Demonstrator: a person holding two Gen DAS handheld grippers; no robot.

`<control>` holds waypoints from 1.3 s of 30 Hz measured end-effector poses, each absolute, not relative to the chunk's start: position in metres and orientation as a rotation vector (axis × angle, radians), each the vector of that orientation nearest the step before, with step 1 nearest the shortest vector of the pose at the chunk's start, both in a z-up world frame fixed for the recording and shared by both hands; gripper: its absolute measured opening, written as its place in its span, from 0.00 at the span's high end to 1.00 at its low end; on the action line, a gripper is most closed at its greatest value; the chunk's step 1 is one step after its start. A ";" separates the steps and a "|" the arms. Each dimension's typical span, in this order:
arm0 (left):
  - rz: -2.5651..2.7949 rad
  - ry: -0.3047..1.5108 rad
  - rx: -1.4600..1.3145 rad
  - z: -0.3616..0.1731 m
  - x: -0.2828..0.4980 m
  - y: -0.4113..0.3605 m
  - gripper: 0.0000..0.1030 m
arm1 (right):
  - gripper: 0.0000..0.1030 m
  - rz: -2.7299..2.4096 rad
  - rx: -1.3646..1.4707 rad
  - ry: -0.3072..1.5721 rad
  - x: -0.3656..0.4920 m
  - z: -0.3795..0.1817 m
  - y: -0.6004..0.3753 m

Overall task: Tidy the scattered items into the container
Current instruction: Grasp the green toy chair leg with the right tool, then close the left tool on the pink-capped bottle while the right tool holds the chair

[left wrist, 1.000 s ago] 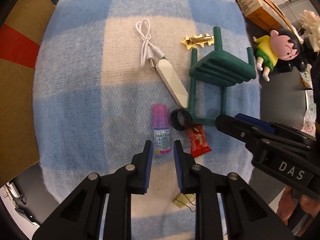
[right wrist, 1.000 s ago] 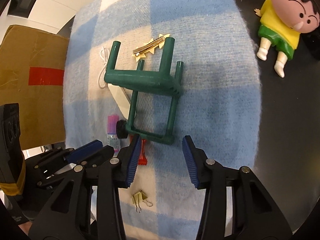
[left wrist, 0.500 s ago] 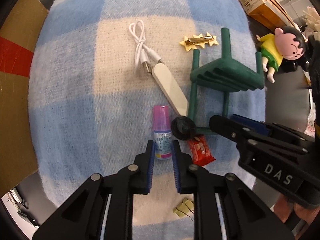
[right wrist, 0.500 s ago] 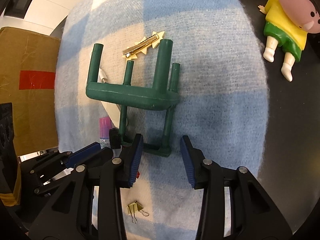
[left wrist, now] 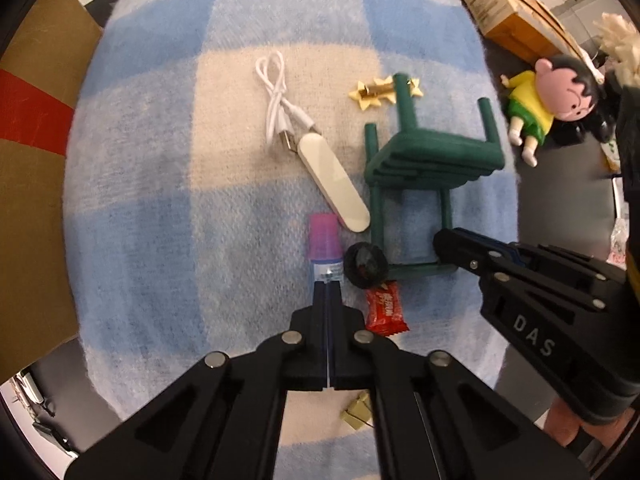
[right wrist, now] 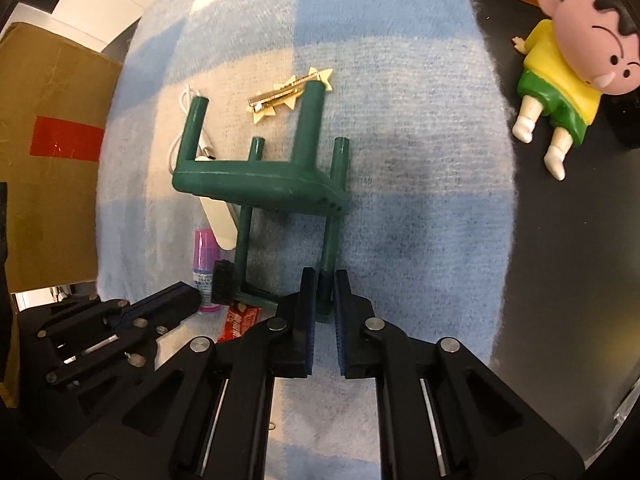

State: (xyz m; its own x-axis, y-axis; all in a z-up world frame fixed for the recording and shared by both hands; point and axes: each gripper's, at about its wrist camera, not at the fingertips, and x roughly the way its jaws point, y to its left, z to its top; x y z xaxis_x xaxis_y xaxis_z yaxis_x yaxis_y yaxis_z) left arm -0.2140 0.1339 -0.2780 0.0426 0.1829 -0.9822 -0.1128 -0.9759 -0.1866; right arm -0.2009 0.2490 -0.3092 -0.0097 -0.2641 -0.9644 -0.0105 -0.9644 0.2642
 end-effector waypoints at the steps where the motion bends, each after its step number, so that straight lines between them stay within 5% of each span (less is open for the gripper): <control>1: 2.036 -0.085 -2.094 -0.276 -0.214 0.133 1.00 | 0.92 -2.096 2.070 -0.294 -0.199 -0.306 0.250; 22: 2.093 -0.256 -2.029 -0.244 -0.203 0.100 1.00 | 0.93 -2.177 1.963 -0.353 -0.185 -0.264 0.254; 39: 1.998 -0.043 -2.116 -0.281 -0.215 0.130 0.99 | 0.93 -2.094 1.959 -0.331 -0.199 -0.278 0.263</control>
State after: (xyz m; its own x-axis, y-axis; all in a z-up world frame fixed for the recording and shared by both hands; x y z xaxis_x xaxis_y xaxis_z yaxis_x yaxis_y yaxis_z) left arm -0.2146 0.1298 -0.2808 0.0693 0.1786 -0.9815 -0.1360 -0.9730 -0.1866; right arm -0.1988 0.2626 -0.2779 -0.0614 -0.3362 -0.9398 0.0298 -0.9418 0.3350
